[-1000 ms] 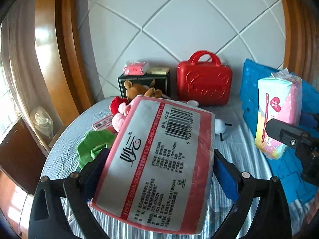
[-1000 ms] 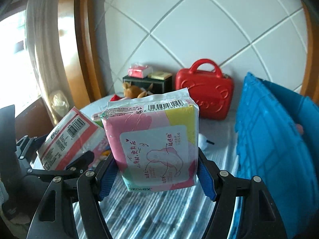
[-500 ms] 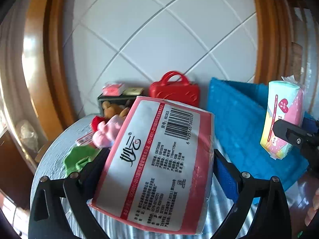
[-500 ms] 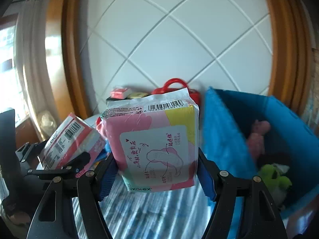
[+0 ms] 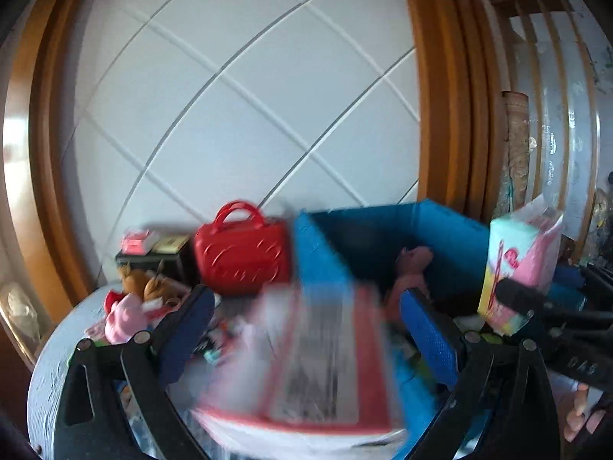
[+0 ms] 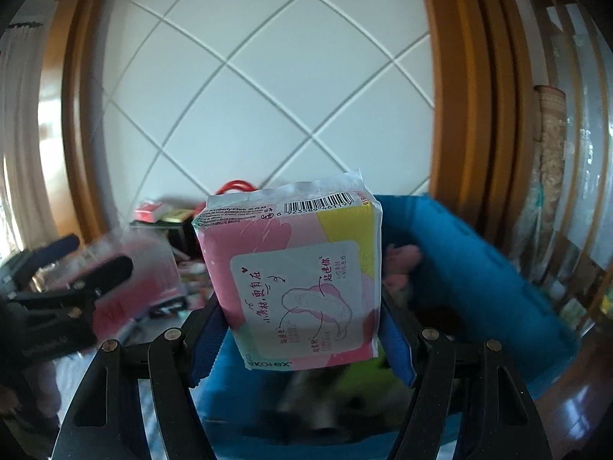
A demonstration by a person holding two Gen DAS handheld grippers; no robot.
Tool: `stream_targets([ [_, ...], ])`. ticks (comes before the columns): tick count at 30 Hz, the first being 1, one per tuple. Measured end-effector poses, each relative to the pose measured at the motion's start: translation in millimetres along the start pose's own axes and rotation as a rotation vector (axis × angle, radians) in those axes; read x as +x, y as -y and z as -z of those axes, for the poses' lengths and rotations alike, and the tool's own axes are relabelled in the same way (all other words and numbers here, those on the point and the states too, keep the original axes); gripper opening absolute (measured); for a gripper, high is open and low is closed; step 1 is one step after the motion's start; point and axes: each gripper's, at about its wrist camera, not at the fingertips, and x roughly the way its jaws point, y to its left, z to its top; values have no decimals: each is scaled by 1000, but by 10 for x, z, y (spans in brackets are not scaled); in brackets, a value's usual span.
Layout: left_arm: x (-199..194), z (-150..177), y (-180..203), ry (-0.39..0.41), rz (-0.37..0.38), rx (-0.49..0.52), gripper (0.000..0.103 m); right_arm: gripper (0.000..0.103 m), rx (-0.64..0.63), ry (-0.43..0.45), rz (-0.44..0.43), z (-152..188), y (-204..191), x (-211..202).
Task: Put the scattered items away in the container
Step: 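Lift the tissue pack and pad pack and carry both toward the crate, then lower the tissue pack and pad pack into the crate and open both grippers, then withdraw both tools from the crate back toward the bed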
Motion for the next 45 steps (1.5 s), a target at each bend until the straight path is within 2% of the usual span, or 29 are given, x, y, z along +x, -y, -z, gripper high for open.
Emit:
stream_targets([
  [4,85,-244,623,25,-16,3,99,71,-36,-3,16,-51,542,94],
  [8,435,-323,1173,-51,-12,27,98,71,-47,-83,36,-56,1087,383],
  [10,661,-300,1368,-97,-44,46,98,71,-32,-117,34,-36,1270,531],
  [15,962,-182,1574,-189,-43,90,98,71,4,-175,1,100,1597,710],
  [20,1090,-62,1654,-252,-23,90,98,73,20,-254,1,250,1718,879],
  [23,1129,19,1707,-273,-17,99,98,74,28,-261,2,302,1758,896],
  [24,1131,34,1718,-277,-15,101,98,81,33,-256,-1,303,1792,897],
  [26,1123,64,1731,-281,-10,99,98,86,28,-244,9,309,1804,869],
  [31,993,68,1694,-261,-8,81,98,86,24,-215,-3,292,1792,770],
  [34,819,46,1603,-223,-28,65,98,86,20,-183,-29,252,1712,669],
  [39,416,12,1236,-161,-80,12,98,88,-10,-112,-117,170,1365,417],
  [45,-87,128,565,-120,-174,-38,98,89,-74,-31,-242,124,686,87],
])
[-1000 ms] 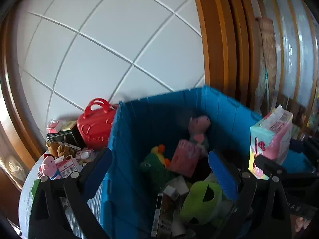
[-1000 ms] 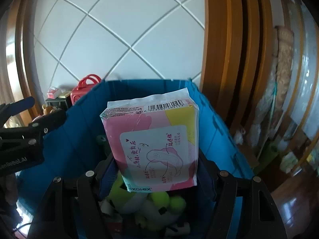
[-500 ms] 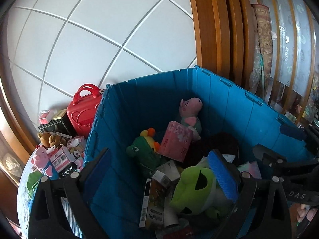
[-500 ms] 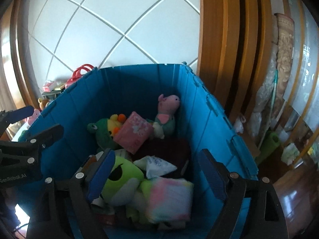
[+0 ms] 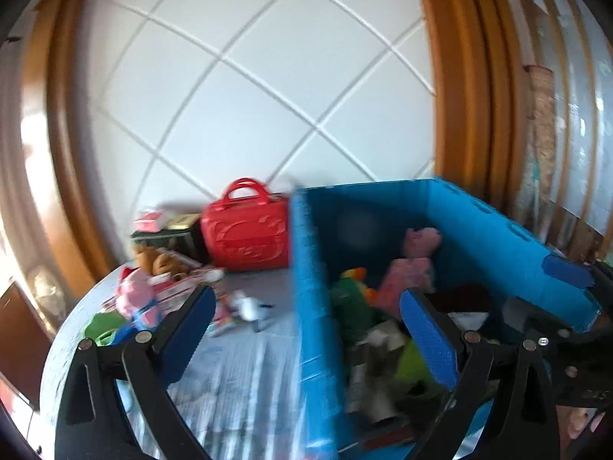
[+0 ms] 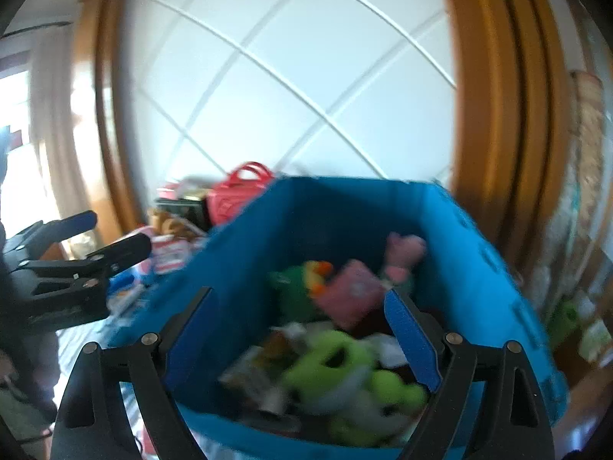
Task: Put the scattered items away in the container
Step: 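Withdraw both tools from the crate back toward the bed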
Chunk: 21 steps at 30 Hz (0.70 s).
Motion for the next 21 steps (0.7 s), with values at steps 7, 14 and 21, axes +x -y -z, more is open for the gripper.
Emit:
stream_targets([
  [7,-109,653,-956,-109,-86,-38,98,90,-31,42,-113,94,-1031,-62],
  [14,8,1473,-1437,-278,-22,-10,98,78,-40,48,-62,571,-1919,-226],
  [21,211,2186,-1308,-432,77,6,98,72,-2,-168,-34,1312,-2032,-49],
])
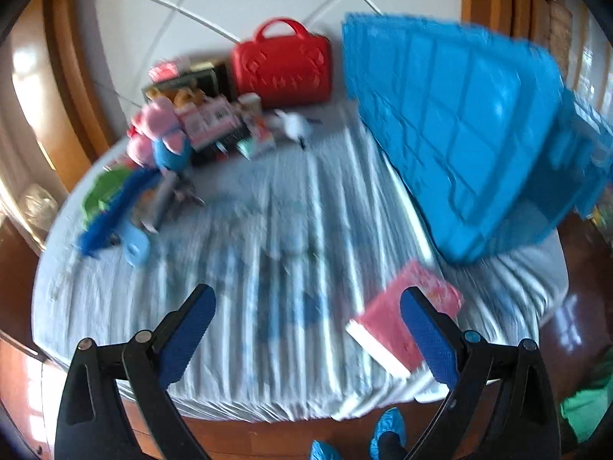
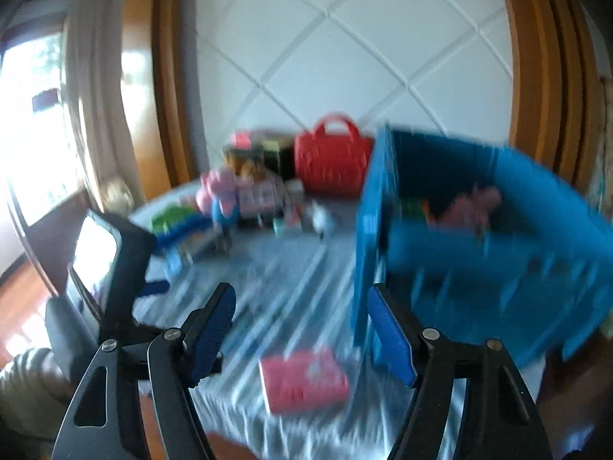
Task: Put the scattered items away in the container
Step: 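Withdraw both tools from the crate back toward the bed, then grasp the pink flower-print tissue pack on the bed with the left gripper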
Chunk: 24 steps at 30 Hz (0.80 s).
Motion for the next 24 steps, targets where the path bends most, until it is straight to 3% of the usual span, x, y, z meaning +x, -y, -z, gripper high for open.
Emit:
stream_targets([
  [7,410,356,342,-107,71,57,98,69,103,-215,60,701,473,460],
  [13,708,306,689,-140,94,138,98,69,132,-301,60,996,822,697],
  [16,860,302,811,-158,62,174,98,69,135,-362,75,1161,962,925],
  [20,1029,331,835,-182,72,155,99,69,144,-435,48,1370,1057,1292],
  [24,1094,314,800,-176,111,112,100,66,141,-414,37,1456,1071,1566],
])
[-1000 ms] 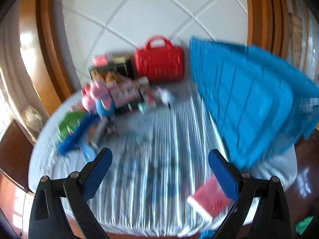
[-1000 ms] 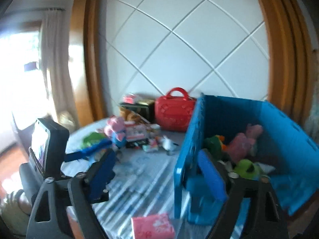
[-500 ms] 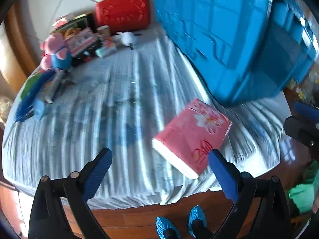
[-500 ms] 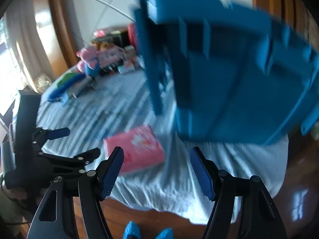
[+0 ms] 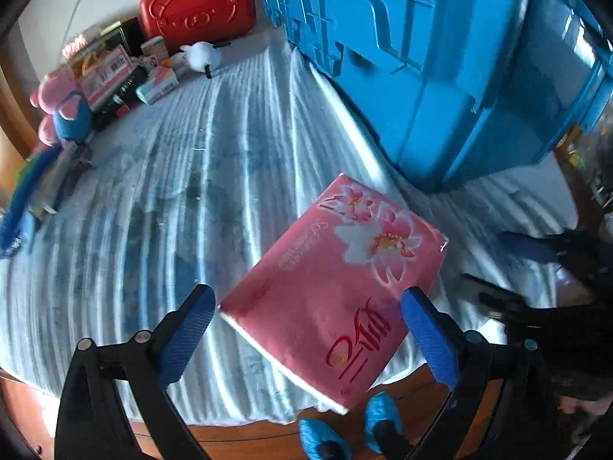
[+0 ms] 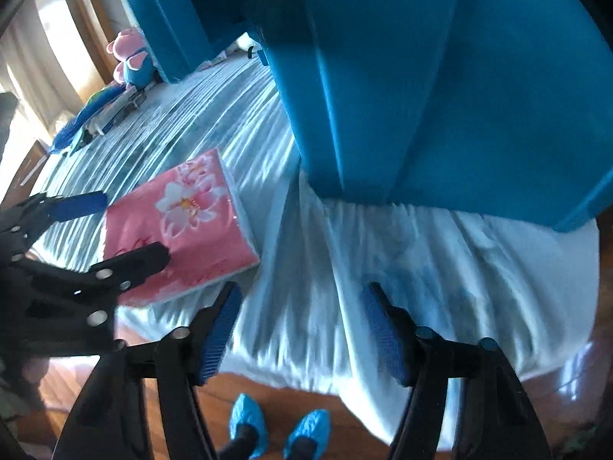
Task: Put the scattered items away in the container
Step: 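Grasp the pink flower-print tissue pack on the bed with the left gripper, then lift the flower-print tissue pack with the left gripper while the right grasps the silver metal clip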
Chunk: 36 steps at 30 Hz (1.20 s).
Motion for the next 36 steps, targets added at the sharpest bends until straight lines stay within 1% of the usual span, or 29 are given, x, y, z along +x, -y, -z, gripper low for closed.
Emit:
stream_targets([
  [2,24,-1,-10,-3,11,-2,100,66,7,10,-13,-48,3,128],
  [5,43,45,30,-24,11,41,100,66,17,41,-29,-112,-1,187],
  [8,164,118,146,-60,-63,125,100,66,24,91,-51,-209,20,148],
  [10,254,122,185,-73,-96,136,100,66,22,107,-36,-235,27,101],
  [14,341,36,183,-69,-74,77,100,66,54,94,-17,-112,139,10],
  [16,377,1,139,-60,-62,34,96,66,66,82,-2,-36,201,-30],
  [17,378,-10,100,-43,-62,3,94,66,74,78,0,-15,220,-46],
  [19,344,-9,15,-15,-89,-36,92,66,82,77,0,6,230,-82],
  [22,225,32,-178,26,-153,-91,92,66,79,85,-17,21,149,-114],
  [24,91,68,-380,53,-197,-132,92,66,50,85,-38,11,-1,-85],
  [28,-181,183,-890,88,-280,-200,92,66,-20,65,-93,-91,-453,64],
  [30,-304,234,-1204,99,-313,-238,92,66,-50,59,-127,-186,-746,142],
  [32,-393,271,-1504,107,-334,-275,92,66,-78,71,-140,-300,-1020,161],
  [34,-458,285,-1756,114,-344,-304,92,66,-90,95,-141,-479,-1278,157],
  [36,-549,264,-2010,141,-347,-328,92,66,-93,131,-156,-719,-1503,110],
])
